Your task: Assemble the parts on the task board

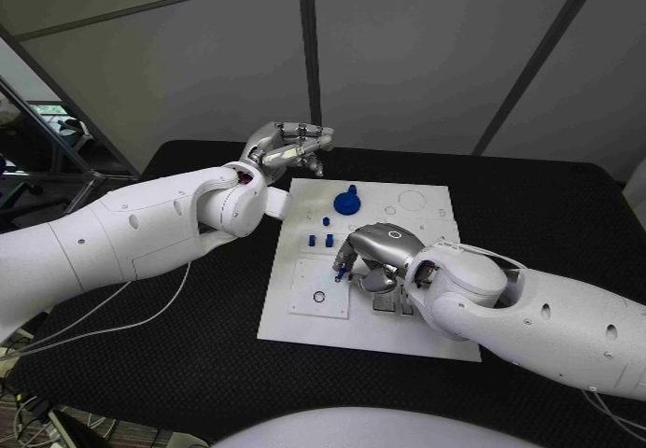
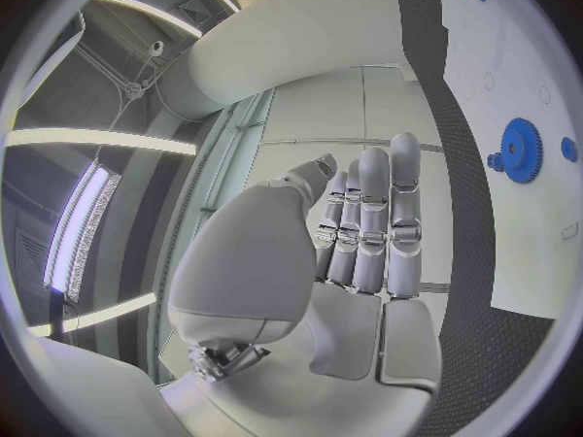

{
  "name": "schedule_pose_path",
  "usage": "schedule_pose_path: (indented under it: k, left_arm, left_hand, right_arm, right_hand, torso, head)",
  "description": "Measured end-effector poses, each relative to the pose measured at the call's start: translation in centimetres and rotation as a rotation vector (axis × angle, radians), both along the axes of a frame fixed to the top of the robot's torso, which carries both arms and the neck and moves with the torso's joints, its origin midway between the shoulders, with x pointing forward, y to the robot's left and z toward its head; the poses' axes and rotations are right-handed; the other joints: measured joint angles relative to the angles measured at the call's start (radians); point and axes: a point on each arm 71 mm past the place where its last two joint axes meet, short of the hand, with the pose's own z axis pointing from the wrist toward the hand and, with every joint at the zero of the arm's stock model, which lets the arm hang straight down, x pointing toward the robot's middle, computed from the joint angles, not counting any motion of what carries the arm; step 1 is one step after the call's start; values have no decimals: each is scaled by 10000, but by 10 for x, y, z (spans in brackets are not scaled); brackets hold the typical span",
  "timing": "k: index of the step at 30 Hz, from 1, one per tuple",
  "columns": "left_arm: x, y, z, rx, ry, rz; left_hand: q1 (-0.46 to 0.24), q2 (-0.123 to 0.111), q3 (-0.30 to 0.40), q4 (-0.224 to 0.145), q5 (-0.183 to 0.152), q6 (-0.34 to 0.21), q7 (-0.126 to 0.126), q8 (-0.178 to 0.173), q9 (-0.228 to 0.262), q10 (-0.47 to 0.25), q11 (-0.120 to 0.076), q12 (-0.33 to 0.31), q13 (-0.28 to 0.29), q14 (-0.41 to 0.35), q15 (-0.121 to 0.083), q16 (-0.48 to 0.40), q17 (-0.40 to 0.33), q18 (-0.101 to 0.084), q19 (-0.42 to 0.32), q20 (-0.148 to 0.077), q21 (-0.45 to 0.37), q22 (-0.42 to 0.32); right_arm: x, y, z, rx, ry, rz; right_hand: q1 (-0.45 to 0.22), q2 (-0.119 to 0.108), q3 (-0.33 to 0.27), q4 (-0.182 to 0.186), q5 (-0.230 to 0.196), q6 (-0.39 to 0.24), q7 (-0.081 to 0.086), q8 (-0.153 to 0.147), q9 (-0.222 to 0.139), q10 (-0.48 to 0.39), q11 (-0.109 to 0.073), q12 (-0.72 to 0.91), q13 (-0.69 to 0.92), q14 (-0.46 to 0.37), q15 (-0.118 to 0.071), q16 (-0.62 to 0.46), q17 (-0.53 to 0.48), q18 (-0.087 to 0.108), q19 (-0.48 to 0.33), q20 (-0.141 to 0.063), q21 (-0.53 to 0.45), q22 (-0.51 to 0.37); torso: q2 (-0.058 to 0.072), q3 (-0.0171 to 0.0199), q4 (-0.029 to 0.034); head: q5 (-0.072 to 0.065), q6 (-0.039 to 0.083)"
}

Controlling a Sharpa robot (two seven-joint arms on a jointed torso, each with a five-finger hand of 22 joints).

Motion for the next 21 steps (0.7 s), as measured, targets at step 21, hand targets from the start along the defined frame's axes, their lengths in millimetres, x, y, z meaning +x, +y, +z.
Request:
schedule_pose_path:
  k: [21]
  left_arm:
    - [0, 0, 0, 27, 38, -51]
  left_hand:
    - [0, 0, -39, 39, 0, 0, 0, 0, 0, -36, -36, 0, 1, 0, 0, 0, -7, 0, 0, 0, 0, 1]
  right_arm:
    - [1, 5, -1, -97, -62, 55]
  right_hand:
    - [0, 0, -17, -17, 0, -34, 5, -42, 10, 0, 0, 0, 2, 0, 0, 0, 5, 1, -3, -3, 0, 2]
  torso:
    - [-12, 0, -6]
  head:
    - [79, -106]
